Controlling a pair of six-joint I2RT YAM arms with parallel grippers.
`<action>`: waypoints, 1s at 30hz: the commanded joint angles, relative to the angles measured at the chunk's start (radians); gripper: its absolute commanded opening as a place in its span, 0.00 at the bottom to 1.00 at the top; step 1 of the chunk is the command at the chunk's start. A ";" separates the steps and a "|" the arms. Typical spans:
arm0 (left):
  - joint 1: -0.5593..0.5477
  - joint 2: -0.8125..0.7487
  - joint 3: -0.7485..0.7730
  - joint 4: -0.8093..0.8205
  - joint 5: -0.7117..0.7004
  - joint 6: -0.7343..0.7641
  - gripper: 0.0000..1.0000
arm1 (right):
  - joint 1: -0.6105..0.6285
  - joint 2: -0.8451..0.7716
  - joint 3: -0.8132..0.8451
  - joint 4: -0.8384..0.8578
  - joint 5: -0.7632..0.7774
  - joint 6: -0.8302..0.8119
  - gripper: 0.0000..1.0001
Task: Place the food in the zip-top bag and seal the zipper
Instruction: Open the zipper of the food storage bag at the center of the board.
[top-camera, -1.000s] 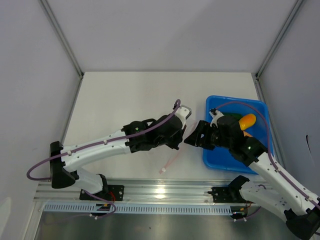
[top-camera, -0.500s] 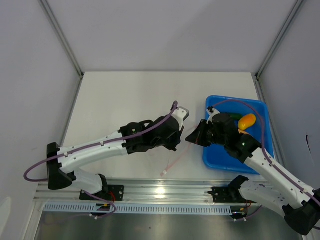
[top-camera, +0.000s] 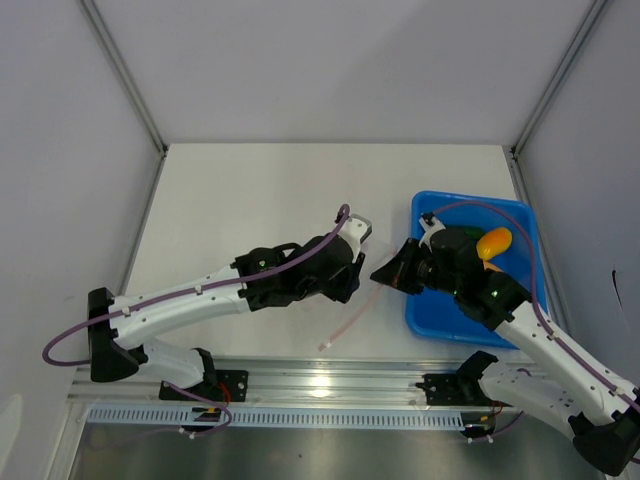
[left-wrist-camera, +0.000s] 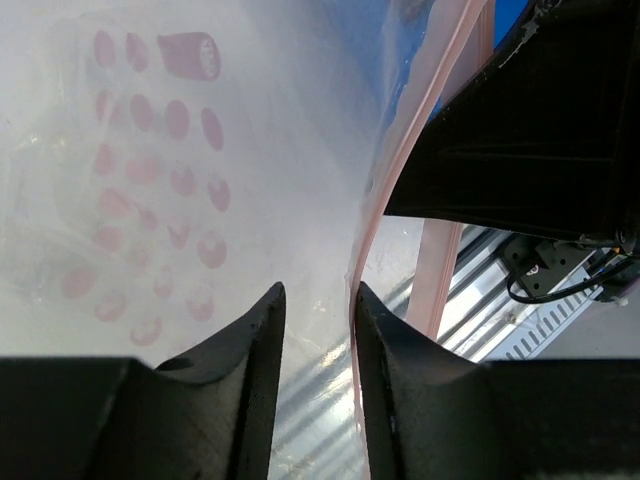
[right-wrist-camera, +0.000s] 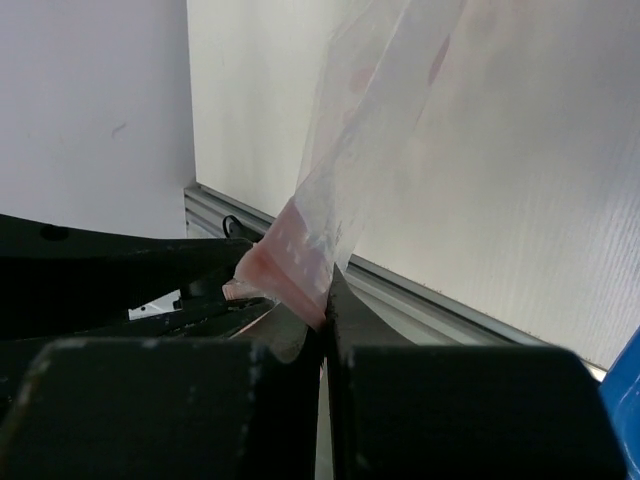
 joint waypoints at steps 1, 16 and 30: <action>-0.003 -0.022 0.001 0.013 0.010 0.015 0.39 | 0.010 -0.020 0.027 0.015 0.015 0.031 0.00; -0.003 -0.052 -0.077 0.072 0.087 0.015 0.01 | 0.013 -0.002 0.055 -0.005 0.036 -0.009 0.00; 0.018 -0.193 0.074 -0.090 -0.125 -0.018 0.00 | 0.003 0.165 0.087 -0.120 0.130 -0.259 0.00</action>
